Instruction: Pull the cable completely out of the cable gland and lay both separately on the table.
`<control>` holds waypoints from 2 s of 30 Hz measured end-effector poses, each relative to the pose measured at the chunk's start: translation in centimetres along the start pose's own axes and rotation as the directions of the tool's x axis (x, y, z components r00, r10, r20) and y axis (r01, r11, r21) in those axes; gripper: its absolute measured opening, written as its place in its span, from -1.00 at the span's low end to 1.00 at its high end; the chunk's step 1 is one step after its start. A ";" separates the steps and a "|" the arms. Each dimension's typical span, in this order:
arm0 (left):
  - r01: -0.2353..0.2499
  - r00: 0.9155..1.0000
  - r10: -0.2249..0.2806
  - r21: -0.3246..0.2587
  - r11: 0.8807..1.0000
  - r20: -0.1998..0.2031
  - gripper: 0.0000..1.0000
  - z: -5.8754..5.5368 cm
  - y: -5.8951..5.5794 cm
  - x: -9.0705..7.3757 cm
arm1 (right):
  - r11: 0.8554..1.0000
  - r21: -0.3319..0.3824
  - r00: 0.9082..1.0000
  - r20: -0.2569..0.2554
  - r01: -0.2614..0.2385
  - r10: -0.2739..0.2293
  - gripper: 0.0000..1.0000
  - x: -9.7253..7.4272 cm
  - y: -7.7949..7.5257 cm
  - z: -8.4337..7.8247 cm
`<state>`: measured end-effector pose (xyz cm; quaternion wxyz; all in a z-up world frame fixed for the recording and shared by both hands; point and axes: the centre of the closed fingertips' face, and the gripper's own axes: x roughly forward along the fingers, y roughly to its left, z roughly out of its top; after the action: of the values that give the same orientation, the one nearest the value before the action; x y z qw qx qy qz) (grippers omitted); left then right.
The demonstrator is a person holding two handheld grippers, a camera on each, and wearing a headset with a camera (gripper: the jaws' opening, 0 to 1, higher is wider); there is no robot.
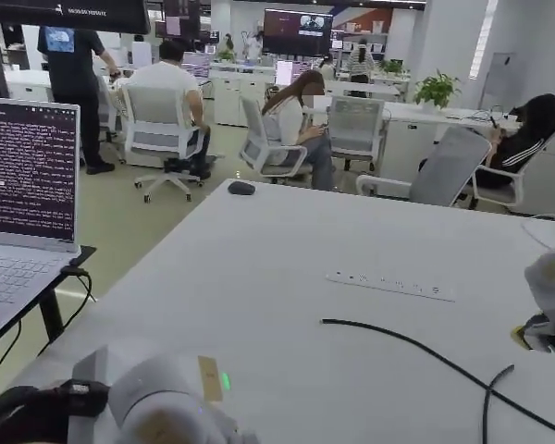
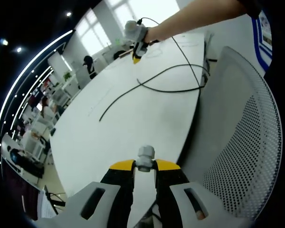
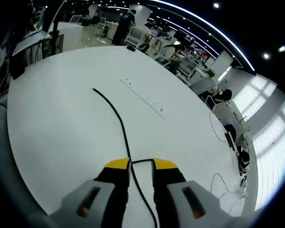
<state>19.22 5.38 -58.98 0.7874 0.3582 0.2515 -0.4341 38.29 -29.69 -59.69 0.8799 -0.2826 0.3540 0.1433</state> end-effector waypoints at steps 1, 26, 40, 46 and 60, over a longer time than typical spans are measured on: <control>0.000 1.000 0.000 0.001 1.000 0.000 -0.67 0.1 0.1 0.1 | 1.000 -0.001 1.000 0.012 -0.010 0.010 -0.68 -0.4 0.3 0.1; 0.189 0.978 -0.198 0.121 0.975 0.068 -0.66 4.7 0.1 6.0 | 0.969 0.088 0.952 0.227 -0.232 0.207 -0.59 -15.5 16.4 -3.0; 0.403 0.915 -0.399 0.074 0.912 -0.056 -0.66 1.9 -3.5 16.6 | 0.977 0.106 0.960 0.234 -0.184 0.156 -0.69 -17.2 18.1 -4.0; 0.450 0.877 -0.441 0.005 0.893 -0.190 -0.67 -3.2 -4.8 19.0 | 0.975 0.118 0.956 0.250 -0.187 0.153 -0.67 -18.0 18.0 -3.9; 0.474 0.863 -0.445 0.080 0.877 -0.240 -0.31 -3.3 -4.7 18.8 | 0.976 0.093 0.957 0.233 -0.196 0.170 -0.63 -18.0 18.2 -4.1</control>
<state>24.21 -3.23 -75.88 0.6029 0.3852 0.3826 -0.5846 15.07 -18.54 -56.65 0.9118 -0.1794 0.2852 0.2346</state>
